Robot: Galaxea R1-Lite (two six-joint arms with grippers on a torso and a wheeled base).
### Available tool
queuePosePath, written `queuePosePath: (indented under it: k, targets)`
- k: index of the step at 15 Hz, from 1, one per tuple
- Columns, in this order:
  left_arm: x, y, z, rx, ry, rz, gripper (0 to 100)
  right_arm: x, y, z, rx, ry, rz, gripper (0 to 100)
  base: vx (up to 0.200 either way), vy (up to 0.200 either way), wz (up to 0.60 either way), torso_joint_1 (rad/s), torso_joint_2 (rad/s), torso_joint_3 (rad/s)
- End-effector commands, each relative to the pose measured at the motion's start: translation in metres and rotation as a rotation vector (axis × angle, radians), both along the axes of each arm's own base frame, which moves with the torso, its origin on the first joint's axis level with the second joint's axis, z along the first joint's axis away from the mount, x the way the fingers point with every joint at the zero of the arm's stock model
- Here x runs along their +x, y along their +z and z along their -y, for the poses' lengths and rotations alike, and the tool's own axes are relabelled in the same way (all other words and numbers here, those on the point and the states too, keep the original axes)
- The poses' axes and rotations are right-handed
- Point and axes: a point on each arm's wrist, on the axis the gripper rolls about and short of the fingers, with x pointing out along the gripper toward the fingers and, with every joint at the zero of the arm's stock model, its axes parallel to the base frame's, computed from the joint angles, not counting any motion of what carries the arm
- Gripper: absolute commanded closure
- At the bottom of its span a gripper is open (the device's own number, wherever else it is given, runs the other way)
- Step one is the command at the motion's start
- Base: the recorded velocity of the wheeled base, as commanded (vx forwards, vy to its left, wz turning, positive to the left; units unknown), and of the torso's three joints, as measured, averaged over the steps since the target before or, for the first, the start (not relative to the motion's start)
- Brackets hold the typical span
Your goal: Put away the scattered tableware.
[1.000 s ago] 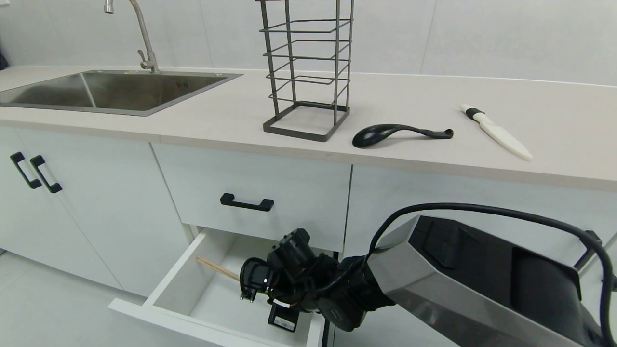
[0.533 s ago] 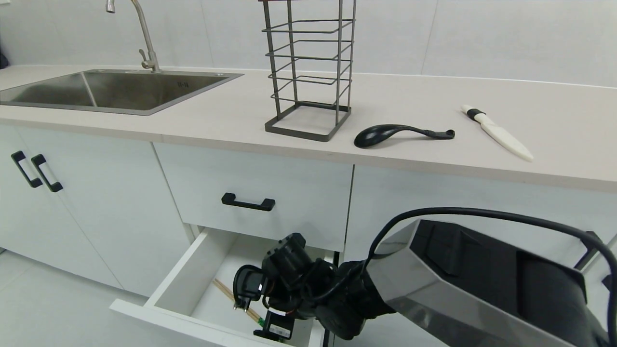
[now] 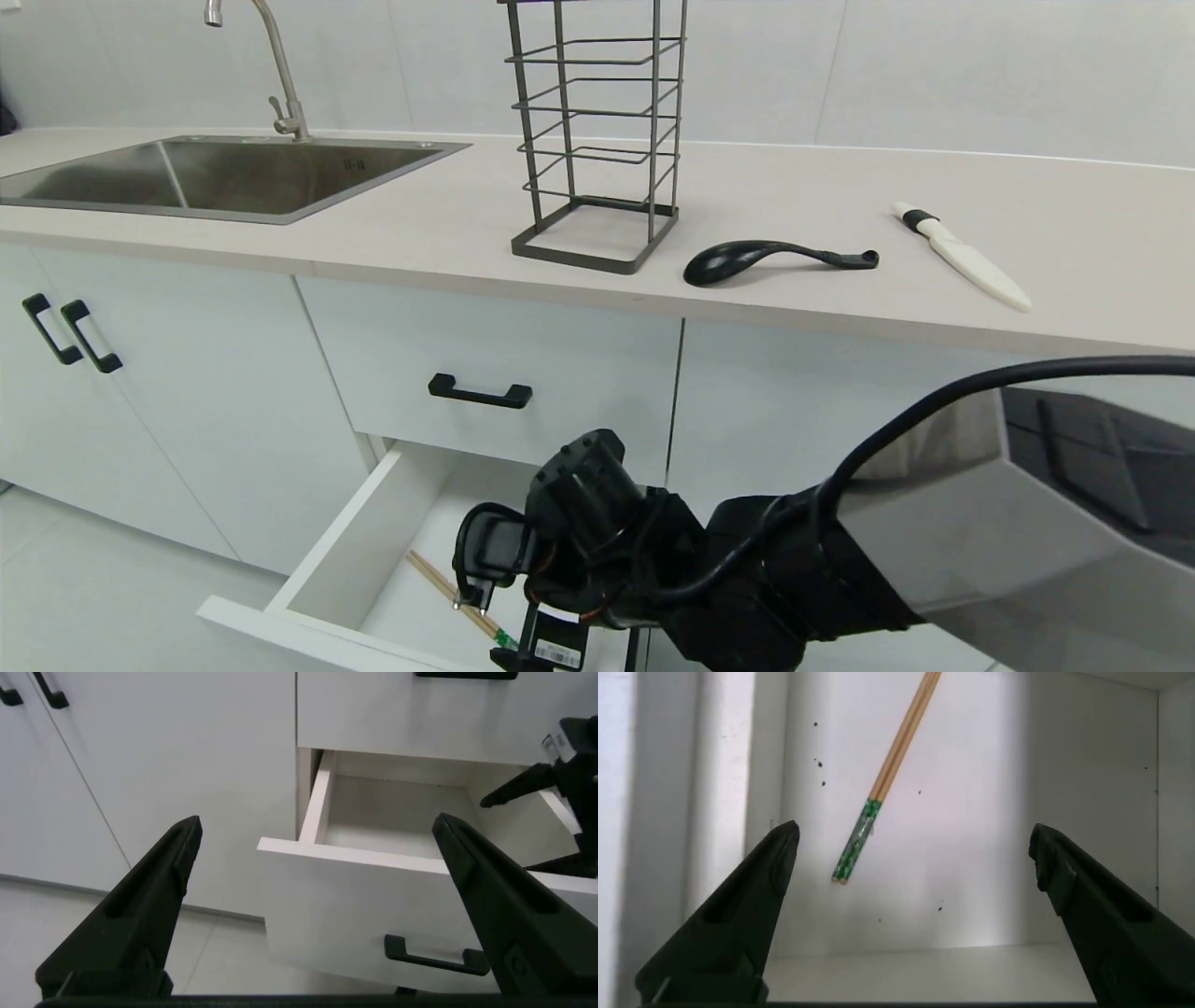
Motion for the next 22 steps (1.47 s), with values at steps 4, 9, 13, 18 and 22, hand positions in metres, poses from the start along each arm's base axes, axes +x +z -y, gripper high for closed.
queuePosePath:
  k: [4, 9, 13, 18, 22]
  targets:
    - [0.000, 0.000, 0.000, 0.000, 0.000, -0.001, 0, -0.018, 0.044, 0.032, 0.148, -0.050, 0.034, 0, 0.000, 0.000, 0.00, 0.000, 0.00, 0.000]
    - [0.000, 0.000, 0.000, 0.000, 0.000, -0.001, 0, -0.038, 0.046, 0.068, 0.115, -0.141, 0.053, 0, 0.000, 0.000, 0.00, 0.000, 0.00, 0.000]
    - [0.000, 0.000, 0.000, 0.000, 0.000, -0.001, 0, -0.049, 0.034, 0.084, 0.154, -0.154, 0.053, 0, 0.000, 0.000, 0.00, 0.000, 0.00, 0.000]
    - [0.000, 0.000, 0.000, 0.000, 0.000, -0.001, 0, -0.056, 0.032, 0.088, 0.137, -0.143, 0.047, 0, 0.000, 0.000, 0.00, 0.064, -0.06, -0.013]
    - [0.000, 0.000, 0.000, 0.000, 0.000, -0.001, 0, -0.062, 0.031, 0.089, 0.129, -0.128, 0.042, 0, 0.000, 0.000, 0.00, 0.251, -0.17, -0.188]
